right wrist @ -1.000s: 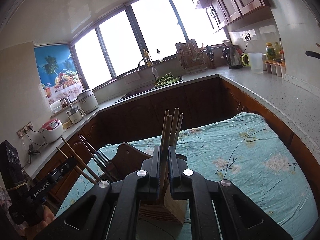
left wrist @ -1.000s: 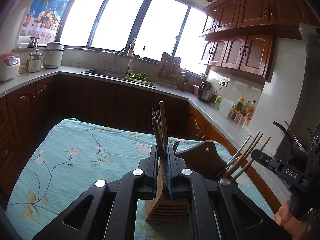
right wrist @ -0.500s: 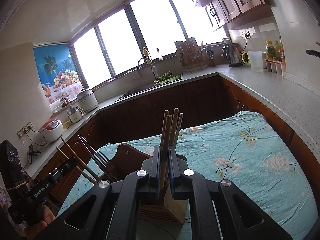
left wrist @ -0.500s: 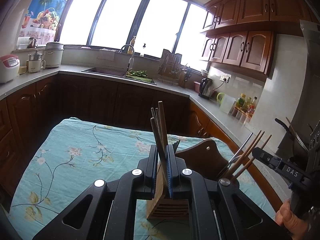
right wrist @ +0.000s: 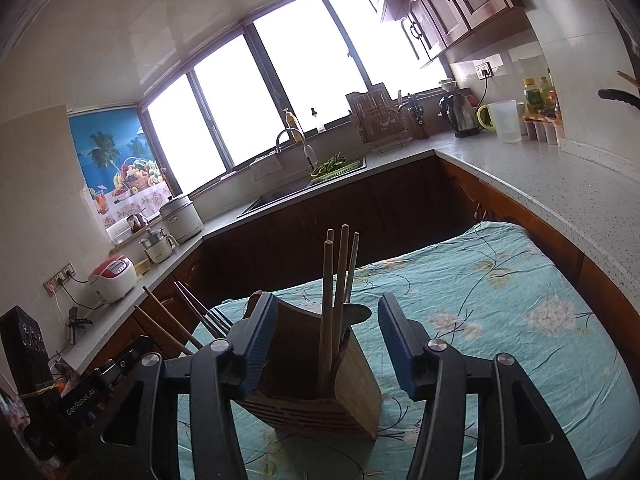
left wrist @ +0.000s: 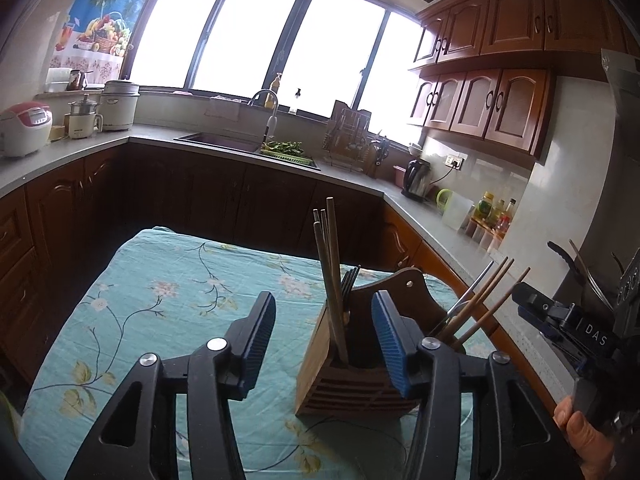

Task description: Organize utensils

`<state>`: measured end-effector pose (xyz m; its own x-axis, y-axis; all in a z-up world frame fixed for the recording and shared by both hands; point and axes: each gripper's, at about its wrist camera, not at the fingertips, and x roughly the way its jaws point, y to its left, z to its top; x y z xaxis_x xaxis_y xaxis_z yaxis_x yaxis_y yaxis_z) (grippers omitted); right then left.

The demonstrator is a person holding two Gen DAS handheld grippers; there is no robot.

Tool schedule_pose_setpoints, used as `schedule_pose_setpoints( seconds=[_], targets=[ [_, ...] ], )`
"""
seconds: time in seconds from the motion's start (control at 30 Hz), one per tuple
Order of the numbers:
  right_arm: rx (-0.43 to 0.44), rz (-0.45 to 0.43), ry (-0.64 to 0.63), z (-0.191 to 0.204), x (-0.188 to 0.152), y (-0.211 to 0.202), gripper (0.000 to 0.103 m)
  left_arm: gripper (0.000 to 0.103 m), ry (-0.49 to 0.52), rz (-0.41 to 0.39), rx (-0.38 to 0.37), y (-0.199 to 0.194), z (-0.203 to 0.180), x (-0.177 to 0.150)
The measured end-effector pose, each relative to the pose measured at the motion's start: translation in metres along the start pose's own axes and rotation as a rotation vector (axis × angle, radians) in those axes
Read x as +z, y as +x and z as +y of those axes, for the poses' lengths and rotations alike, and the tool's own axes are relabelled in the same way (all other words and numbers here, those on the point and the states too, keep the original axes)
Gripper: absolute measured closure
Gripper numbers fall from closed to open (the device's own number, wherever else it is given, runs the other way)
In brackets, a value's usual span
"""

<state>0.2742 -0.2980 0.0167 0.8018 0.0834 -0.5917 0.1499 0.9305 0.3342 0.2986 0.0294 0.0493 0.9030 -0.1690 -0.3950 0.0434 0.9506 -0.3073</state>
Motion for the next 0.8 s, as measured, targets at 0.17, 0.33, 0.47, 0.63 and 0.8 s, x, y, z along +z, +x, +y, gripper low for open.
schedule_pose_setpoints(
  seconds=[0.17, 0.33, 0.47, 0.63, 0.8],
  targets=[
    [0.010, -0.010, 0.000, -0.001, -0.017, -0.022, 0.018, 0.023, -0.025, 0.005, 0.048, -0.033, 0.010, -0.021],
    [0.020, 0.015, -0.004, -0.001, -0.035, -0.037, 0.017, 0.018, -0.027, 0.026, 0.066, -0.062, 0.011, -0.037],
    [0.024, 0.025, -0.012, 0.003, -0.046, -0.050, 0.017, 0.016, -0.019, 0.030, 0.075, -0.085, 0.006, -0.042],
    [0.027, 0.022, -0.031, 0.010, -0.056, -0.070, 0.017, 0.015, -0.001, 0.013, 0.077, -0.118, -0.001, -0.049],
    [0.046, 0.010, -0.064, 0.024, -0.066, -0.097, 0.017, 0.011, 0.018, -0.012, 0.074, -0.148, 0.002, -0.057]
  ],
)
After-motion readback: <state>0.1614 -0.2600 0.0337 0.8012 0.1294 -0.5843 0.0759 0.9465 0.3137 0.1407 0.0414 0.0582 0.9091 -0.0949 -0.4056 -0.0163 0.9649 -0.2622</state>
